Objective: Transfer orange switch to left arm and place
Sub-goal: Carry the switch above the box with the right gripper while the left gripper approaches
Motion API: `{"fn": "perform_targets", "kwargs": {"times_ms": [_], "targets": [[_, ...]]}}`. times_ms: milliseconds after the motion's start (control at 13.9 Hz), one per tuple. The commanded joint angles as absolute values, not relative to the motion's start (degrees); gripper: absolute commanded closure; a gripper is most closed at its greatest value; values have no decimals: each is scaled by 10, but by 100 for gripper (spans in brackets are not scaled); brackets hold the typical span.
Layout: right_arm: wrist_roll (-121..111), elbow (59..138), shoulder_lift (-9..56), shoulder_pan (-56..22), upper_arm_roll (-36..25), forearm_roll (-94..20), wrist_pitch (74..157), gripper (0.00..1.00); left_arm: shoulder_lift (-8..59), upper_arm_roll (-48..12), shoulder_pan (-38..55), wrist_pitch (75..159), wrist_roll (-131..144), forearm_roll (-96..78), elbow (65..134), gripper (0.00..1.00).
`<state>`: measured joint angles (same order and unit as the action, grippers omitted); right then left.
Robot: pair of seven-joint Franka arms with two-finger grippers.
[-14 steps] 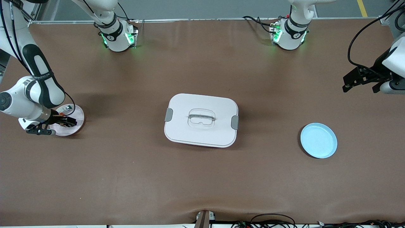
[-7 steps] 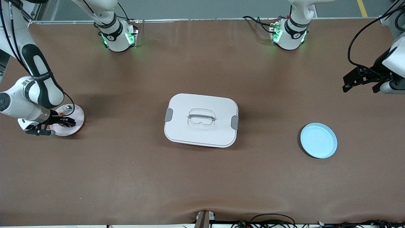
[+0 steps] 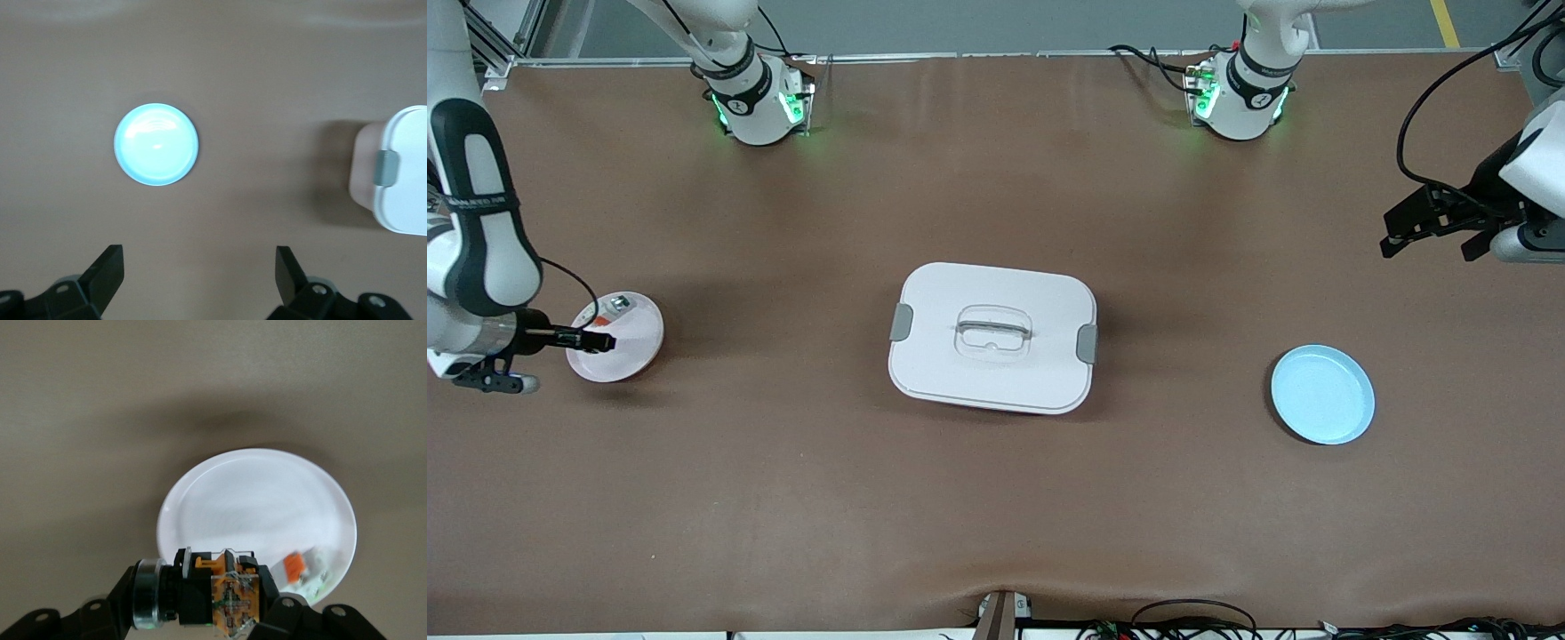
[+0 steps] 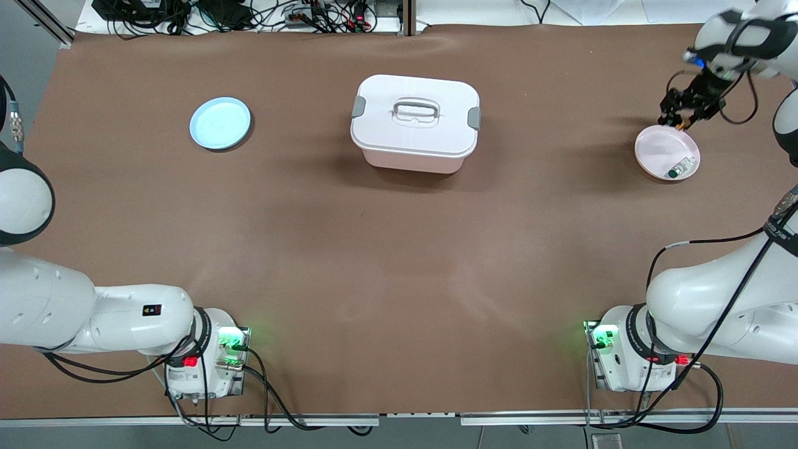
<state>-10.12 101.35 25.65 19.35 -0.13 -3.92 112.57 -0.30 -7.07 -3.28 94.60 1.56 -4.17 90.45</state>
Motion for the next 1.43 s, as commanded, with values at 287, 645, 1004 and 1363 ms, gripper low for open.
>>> {"fn": "perform_targets", "kwargs": {"times_ms": [287,645,1004,1363], "targets": [[103,964,203,119,0,-113,989,100,-2,-75,-33,939,24,-161,885,0],[230,958,172,66,0,-204,955,100,18,-76,-17,945,27,-295,885,0],[494,869,167,-58,0,-258,925,100,60,-113,17,1009,91,-355,865,0],[688,810,173,-160,-1,-290,939,100,100,-118,106,1147,170,-376,865,0]]}}
